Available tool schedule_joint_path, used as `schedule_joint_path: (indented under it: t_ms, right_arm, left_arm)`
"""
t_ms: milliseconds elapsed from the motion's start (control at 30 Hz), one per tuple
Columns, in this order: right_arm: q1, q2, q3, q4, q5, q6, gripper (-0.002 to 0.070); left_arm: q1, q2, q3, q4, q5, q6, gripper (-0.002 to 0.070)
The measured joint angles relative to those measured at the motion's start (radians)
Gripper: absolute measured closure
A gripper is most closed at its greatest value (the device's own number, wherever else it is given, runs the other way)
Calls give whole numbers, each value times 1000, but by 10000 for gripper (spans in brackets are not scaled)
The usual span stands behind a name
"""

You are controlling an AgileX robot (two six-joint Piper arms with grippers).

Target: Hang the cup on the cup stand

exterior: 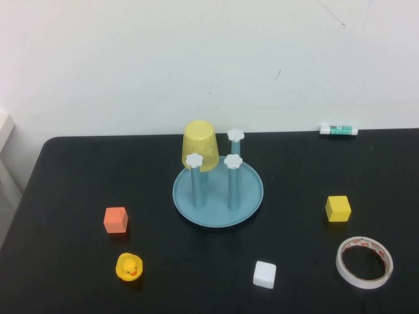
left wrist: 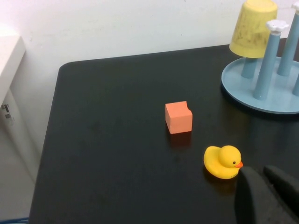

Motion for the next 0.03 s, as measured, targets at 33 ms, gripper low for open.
schedule_joint_path:
  t_ms: [33]
  right_arm:
    - [0, 0, 0, 0, 0, 0, 676]
  left_arm:
    - [0, 0, 0, 0, 0, 0, 676]
